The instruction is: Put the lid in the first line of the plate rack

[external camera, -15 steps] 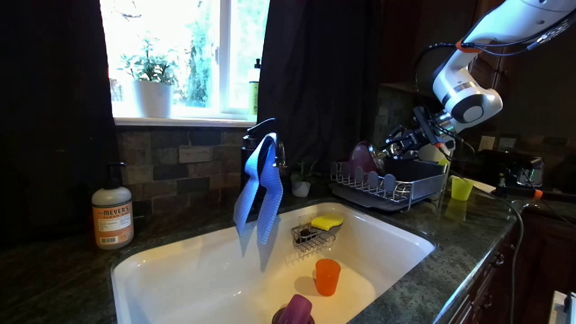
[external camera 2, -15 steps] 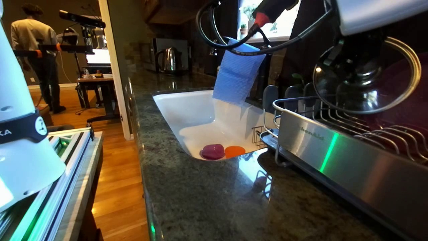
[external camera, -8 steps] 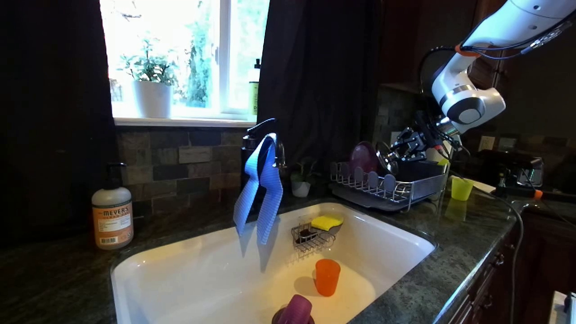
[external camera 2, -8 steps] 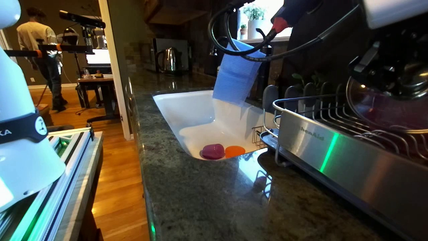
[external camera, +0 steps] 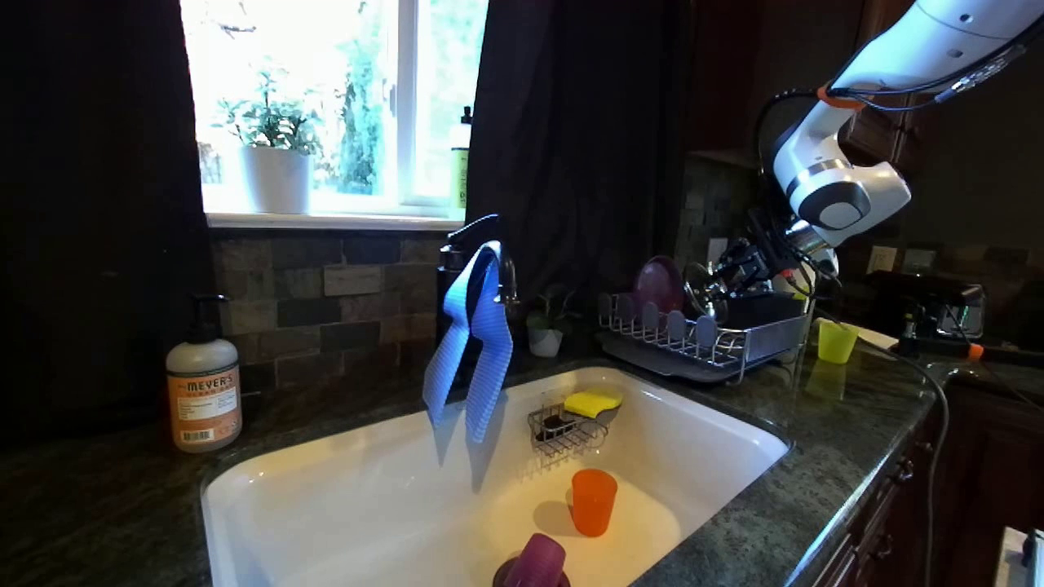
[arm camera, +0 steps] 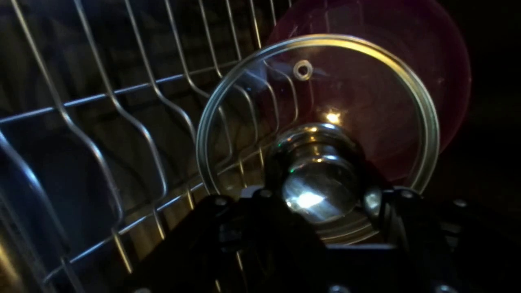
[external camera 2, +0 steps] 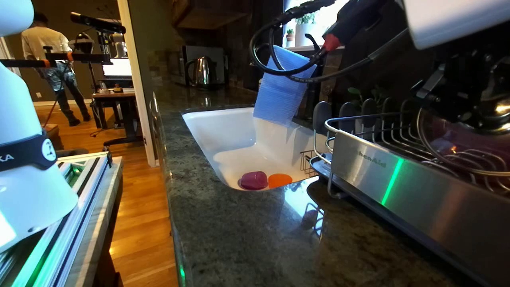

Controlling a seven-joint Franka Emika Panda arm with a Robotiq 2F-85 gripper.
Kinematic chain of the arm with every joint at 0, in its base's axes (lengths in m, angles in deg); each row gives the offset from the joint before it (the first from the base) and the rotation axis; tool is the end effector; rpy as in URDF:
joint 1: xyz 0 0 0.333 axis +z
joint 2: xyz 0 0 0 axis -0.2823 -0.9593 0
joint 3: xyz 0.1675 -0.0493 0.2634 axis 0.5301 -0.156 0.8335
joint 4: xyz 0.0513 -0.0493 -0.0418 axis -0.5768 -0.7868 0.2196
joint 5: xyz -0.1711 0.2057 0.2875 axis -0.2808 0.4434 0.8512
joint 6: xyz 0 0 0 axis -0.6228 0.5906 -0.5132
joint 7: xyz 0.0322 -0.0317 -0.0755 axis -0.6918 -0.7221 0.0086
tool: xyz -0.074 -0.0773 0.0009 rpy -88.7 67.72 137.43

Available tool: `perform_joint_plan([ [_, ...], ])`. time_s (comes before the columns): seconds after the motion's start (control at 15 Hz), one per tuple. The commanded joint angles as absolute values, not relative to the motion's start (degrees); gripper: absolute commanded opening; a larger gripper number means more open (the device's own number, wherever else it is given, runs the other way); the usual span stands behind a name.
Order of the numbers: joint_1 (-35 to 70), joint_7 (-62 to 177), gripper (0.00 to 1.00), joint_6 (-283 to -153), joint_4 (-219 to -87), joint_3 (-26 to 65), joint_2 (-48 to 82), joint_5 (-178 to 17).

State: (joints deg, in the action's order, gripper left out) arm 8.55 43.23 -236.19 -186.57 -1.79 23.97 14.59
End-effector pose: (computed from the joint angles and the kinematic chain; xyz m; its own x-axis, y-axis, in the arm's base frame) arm 0.4510 -0.3260 0.3279 -0.1334 -0.9796 -0.1505 -0.6320 0.2011 -0.7485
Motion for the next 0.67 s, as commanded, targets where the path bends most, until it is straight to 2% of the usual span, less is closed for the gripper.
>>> perform_joint_plan([
  [0.0, 9.6, 39.1, 0.24, -240.5, -186.8, -0.9, 24.2, 21.1],
  [0.6, 11.1, 26.2, 0.24, -239.8, -185.8, 1.4, 22.7, 30.9],
])
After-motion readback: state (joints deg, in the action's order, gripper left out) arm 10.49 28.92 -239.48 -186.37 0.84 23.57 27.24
